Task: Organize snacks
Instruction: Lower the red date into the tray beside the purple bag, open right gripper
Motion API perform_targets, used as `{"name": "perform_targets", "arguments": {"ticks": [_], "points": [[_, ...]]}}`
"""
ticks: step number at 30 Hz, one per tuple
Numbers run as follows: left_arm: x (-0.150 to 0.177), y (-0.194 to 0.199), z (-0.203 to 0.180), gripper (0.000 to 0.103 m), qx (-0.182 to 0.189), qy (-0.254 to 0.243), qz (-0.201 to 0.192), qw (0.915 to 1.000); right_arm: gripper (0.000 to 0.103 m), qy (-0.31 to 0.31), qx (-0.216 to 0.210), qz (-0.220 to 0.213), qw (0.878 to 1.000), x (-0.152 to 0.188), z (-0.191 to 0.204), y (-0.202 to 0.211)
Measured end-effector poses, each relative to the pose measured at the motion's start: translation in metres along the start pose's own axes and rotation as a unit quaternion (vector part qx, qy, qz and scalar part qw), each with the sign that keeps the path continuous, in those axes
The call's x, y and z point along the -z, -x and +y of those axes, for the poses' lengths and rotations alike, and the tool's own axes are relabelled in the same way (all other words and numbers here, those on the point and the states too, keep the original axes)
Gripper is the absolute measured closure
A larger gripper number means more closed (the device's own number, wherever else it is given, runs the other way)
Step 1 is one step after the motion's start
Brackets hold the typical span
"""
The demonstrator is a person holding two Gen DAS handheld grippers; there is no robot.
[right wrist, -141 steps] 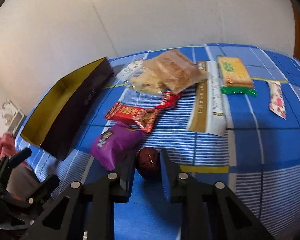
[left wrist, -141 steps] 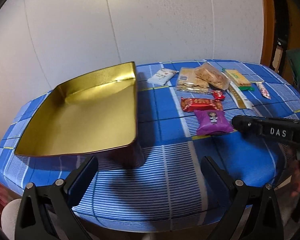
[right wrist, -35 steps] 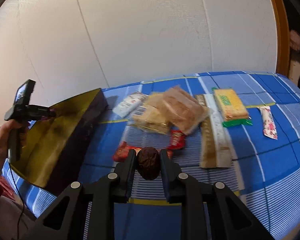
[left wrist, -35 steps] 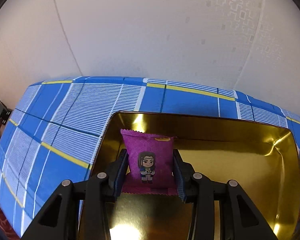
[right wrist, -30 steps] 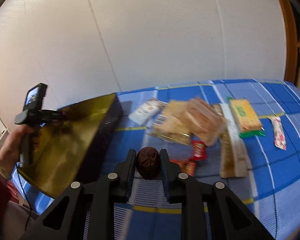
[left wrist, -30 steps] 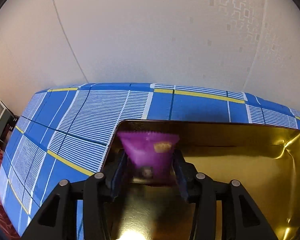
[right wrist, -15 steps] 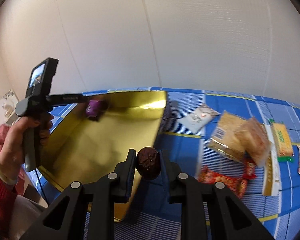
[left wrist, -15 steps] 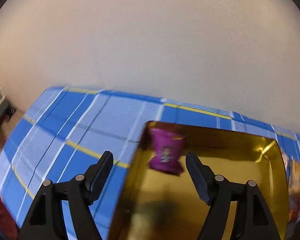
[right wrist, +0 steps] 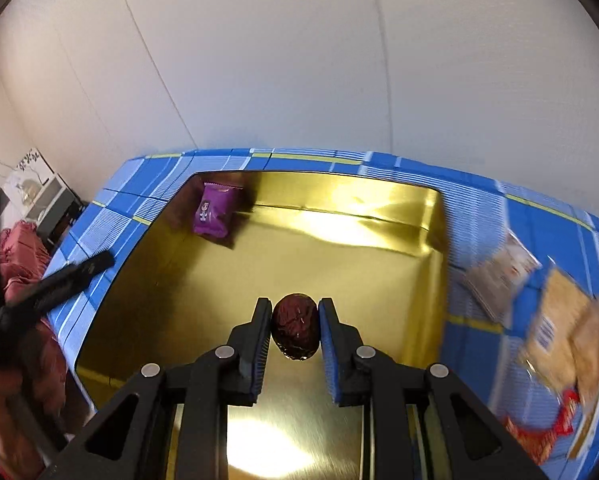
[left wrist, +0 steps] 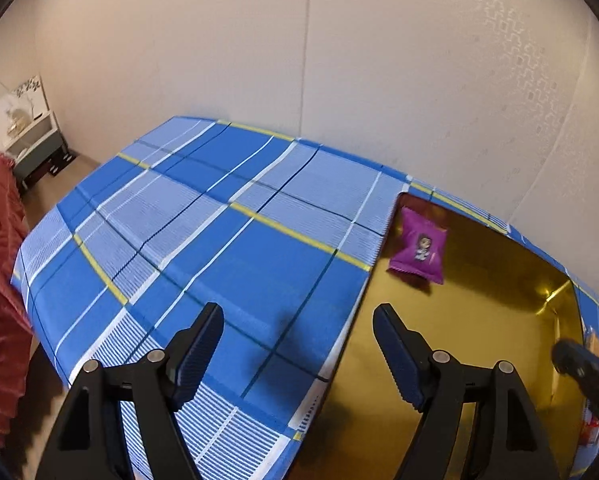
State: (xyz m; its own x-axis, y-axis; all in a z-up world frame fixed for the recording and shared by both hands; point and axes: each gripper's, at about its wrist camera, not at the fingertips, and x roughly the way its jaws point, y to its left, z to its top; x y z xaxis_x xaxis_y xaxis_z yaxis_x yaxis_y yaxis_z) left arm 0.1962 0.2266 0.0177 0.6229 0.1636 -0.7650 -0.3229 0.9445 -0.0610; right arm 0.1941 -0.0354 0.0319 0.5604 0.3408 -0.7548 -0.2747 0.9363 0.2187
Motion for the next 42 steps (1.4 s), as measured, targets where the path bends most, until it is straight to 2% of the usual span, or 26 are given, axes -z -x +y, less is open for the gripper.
{"name": "perform_targets", "arguments": {"ticks": [6, 11, 16, 20, 24, 30, 36, 42], "points": [[0.003, -0.011, 0.0, 0.025, 0.002, 0.009, 0.023, 0.9997, 0.079, -0.006, 0.007, 0.024, 1.0, -0.037, 0.01, -0.044], [0.002, -0.013, -0.001, 0.025, 0.005, 0.018, 0.027, 0.9995, 0.079, -0.016, 0.018, 0.03, 0.999, -0.056, 0.016, -0.075], [0.001, -0.016, -0.001, 0.025, 0.008, 0.028, 0.034, 0.999, 0.079, -0.049, 0.003, 0.033, 0.998, -0.07, 0.021, -0.103], [0.0, -0.017, -0.002, 0.025, 0.003, 0.026, 0.029, 0.9992, 0.059, -0.093, -0.028, 0.028, 0.995, -0.08, 0.018, -0.115], [0.0, -0.014, -0.005, 0.024, 0.013, 0.028, 0.026, 0.9992, 0.059, -0.118, -0.035, 0.003, 0.992, -0.078, 0.005, -0.096], [0.002, -0.007, -0.012, 0.017, 0.025, 0.028, 0.016, 0.9992, 0.059, -0.072, 0.015, -0.038, 0.997, -0.043, -0.015, -0.038], [0.008, 0.007, -0.03, 0.014, 0.038, 0.001, -0.006, 0.9992, 0.059, -0.049, 0.087, -0.09, 0.991, 0.013, -0.056, 0.043], [0.018, 0.028, -0.057, 0.008, 0.079, -0.035, -0.037, 0.9956, 0.059, -0.089, 0.156, -0.111, 0.977, 0.072, -0.113, 0.095]]}}
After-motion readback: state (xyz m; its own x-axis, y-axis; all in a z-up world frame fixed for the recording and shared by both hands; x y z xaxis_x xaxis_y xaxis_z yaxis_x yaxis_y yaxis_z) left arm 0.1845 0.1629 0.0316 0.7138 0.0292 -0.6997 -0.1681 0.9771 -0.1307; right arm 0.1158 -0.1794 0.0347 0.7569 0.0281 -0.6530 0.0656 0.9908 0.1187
